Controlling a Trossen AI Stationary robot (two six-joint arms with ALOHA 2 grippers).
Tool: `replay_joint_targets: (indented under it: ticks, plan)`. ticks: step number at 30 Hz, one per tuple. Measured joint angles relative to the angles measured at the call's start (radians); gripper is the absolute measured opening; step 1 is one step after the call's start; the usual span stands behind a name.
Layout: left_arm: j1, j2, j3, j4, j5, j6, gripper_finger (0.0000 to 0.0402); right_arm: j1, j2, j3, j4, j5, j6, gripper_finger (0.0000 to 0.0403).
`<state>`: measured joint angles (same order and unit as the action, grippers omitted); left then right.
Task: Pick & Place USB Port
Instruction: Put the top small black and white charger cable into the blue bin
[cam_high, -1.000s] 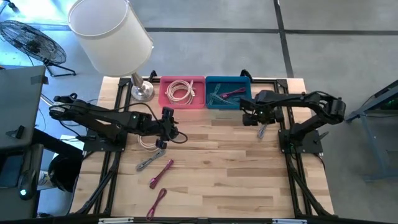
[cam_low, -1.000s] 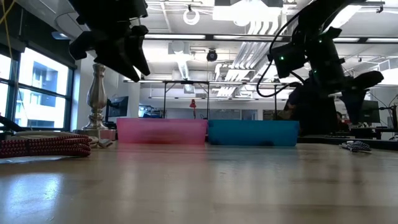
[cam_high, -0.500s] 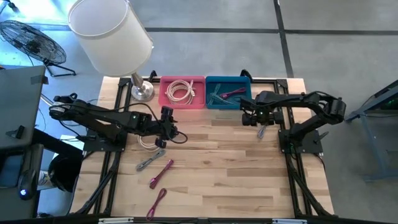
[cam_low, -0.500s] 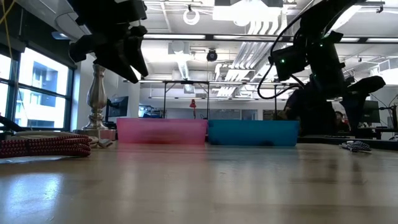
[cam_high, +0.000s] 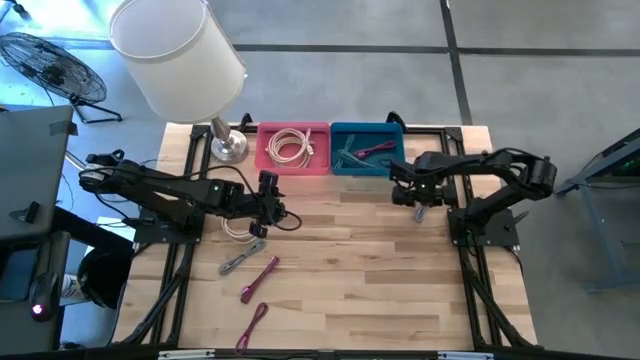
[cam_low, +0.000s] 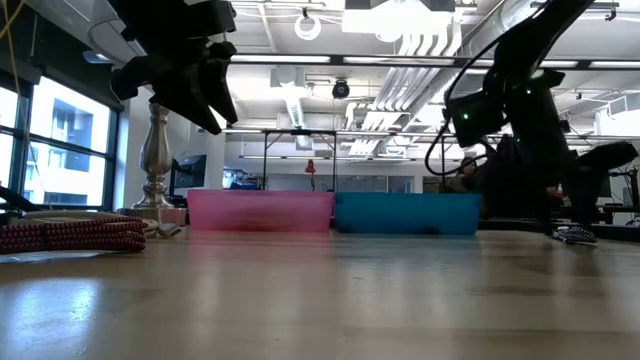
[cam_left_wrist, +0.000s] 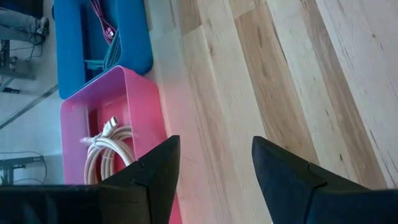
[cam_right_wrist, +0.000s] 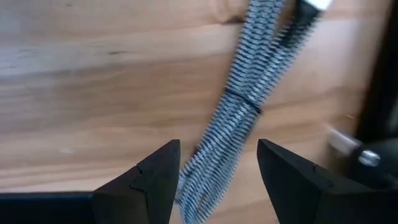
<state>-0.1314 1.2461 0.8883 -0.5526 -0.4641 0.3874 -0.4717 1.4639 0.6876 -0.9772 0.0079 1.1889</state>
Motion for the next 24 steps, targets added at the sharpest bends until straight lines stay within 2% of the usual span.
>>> replay_joint_targets:
  ticks: [7,11,14,18,19,24]
  plan:
    - [0.000,0.000,0.000,0.000,0.000,0.000,0.0195,-0.015,-0.005,-0.065,0.109,-0.019,-0.009,0.0206]
    - [0.000,0.000,0.000,0.000,0.000,0.000,0.0195,-0.032,-0.007,-0.085,0.147,-0.032,-0.081,0.0192]
    - [0.000,0.000,0.000,0.000,0.000,0.000,0.0195,-0.032,-0.006,-0.087,0.158,-0.026,-0.135,0.0149]
    - [0.000,0.000,0.000,0.000,0.000,0.000,0.0195,-0.032,-0.006,-0.087,0.171,-0.026,-0.212,0.0039]
    - [0.000,0.000,0.000,0.000,0.000,-0.001,0.0195,-0.032,-0.006,-0.087,0.171,-0.027,-0.237,0.0025]
    - [0.000,0.000,0.000,0.000,0.000,-0.004,0.0195,-0.029,-0.016,-0.088,0.135,-0.021,-0.289,0.0022]
